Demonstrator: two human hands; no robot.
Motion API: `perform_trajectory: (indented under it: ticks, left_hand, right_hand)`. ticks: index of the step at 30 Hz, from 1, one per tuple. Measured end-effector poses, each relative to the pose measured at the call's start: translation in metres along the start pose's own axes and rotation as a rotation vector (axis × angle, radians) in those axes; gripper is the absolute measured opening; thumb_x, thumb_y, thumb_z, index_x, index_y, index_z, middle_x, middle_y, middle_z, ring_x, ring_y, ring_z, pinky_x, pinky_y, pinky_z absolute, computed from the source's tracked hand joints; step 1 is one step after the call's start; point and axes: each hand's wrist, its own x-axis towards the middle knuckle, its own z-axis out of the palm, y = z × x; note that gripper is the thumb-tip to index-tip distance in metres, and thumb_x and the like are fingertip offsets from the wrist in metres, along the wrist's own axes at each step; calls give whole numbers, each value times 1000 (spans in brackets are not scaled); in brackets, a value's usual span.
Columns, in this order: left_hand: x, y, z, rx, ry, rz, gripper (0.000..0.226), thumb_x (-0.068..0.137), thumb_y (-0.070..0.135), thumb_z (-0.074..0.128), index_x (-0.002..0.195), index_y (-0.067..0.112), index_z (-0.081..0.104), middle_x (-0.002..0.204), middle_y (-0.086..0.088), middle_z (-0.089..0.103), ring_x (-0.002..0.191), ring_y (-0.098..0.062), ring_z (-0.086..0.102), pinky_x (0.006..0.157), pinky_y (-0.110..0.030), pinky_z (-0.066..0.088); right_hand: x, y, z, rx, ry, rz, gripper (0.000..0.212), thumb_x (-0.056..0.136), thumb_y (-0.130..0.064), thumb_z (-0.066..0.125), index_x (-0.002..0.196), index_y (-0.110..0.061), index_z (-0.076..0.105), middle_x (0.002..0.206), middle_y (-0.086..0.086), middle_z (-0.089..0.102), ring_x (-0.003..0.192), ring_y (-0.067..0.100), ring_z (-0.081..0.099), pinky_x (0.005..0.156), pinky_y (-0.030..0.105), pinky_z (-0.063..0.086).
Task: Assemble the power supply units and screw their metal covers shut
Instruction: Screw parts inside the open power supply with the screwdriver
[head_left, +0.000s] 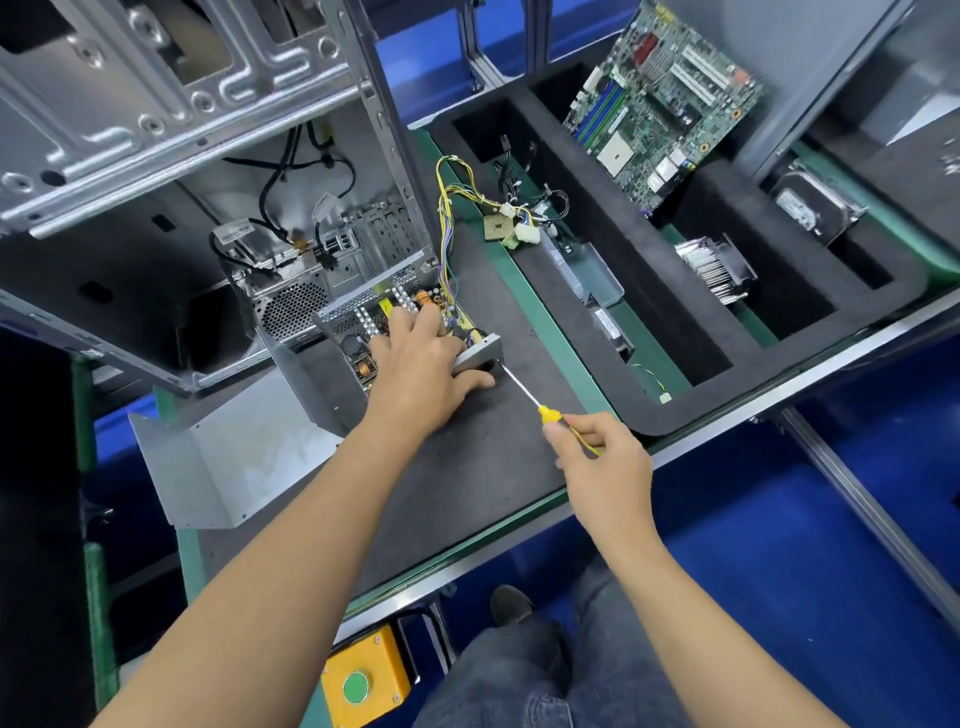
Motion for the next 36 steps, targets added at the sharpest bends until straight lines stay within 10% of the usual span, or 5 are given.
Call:
perform_trajectory:
  ticks: [7, 12, 17, 30, 36]
  left_hand:
    - [5, 6, 2, -20, 16, -81, 56, 78, 63, 67, 102, 14, 75, 110, -3, 41, 104, -22, 22, 80, -43, 30]
    - [5, 6, 2, -49, 18, -76, 56, 76, 62, 69, 105, 14, 75, 100, 3, 29, 108, -23, 25, 82, -41, 28]
    - [5, 6, 3, -43, 26, -69, 56, 76, 61, 70, 103, 13, 75, 99, 4, 27, 108, -23, 26, 82, -41, 29]
    - [6, 4, 4, -61, 25, -55, 55, 77, 60, 70, 105, 12, 75, 99, 4, 27, 106, -23, 25, 81, -41, 27]
    - [6, 3, 4, -63, 17, -55, 56, 77, 60, 70, 104, 12, 75, 99, 4, 27, 104, -22, 25, 82, -41, 27]
  right_hand:
    - [14, -1, -1, -37, -120, 15, 22, 84, -35, 75, 98, -34, 58, 96, -10, 60, 82, 2, 58, 69, 15, 45]
    - [21, -5, -7, -38, -70, 52, 22, 97, -35, 57, 80, -28, 70, 67, -9, 67, 58, 3, 57, 52, 12, 41]
    - [18, 1, -10, -26, -126, 33, 22, 86, -29, 74, 102, -32, 58, 101, -7, 56, 88, 7, 58, 69, 20, 43]
    - [15, -2, -9, 120, -67, 113, 17, 96, -34, 59, 84, -26, 70, 79, -1, 63, 62, 6, 61, 67, 32, 50]
    - [10, 9, -8, 123, -116, 91, 12, 91, -27, 68, 100, -29, 60, 93, -7, 65, 79, 0, 61, 62, 13, 43]
